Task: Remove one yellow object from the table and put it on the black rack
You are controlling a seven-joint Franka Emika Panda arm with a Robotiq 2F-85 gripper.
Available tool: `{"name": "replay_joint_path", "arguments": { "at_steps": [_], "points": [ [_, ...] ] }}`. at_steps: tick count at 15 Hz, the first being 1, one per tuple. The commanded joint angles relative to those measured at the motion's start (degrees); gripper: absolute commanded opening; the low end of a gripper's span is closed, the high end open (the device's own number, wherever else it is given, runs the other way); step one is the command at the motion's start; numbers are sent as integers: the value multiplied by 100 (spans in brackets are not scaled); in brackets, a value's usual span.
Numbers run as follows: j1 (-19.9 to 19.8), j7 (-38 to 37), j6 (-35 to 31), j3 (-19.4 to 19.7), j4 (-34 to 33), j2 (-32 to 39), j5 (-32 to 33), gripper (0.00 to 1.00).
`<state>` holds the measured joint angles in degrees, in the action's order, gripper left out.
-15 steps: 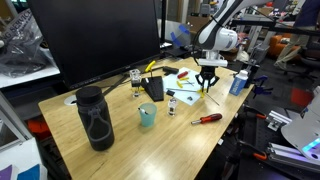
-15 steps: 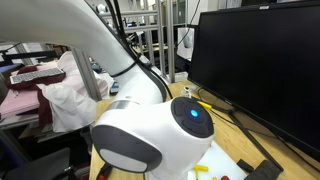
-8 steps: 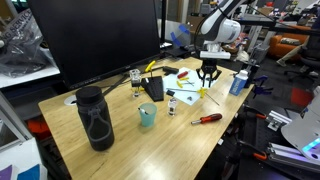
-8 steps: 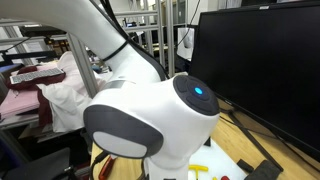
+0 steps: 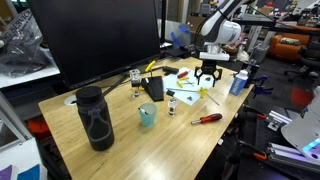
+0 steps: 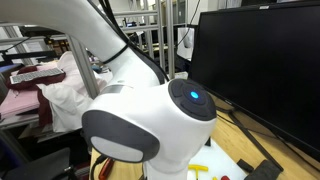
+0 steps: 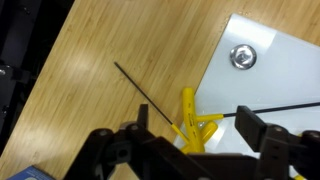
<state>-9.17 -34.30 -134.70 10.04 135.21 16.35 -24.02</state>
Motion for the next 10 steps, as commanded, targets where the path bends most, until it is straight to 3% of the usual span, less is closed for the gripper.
{"name": "replay_joint_path", "arguments": {
  "at_steps": [1,5,10],
  "points": [
    [-8,-92,-501,-32,133,69,-520,100],
    [36,-282,-1168,-76,326,176,-1287,100],
    [150,-662,-1867,-74,616,260,-1624,100]
  ]
}}
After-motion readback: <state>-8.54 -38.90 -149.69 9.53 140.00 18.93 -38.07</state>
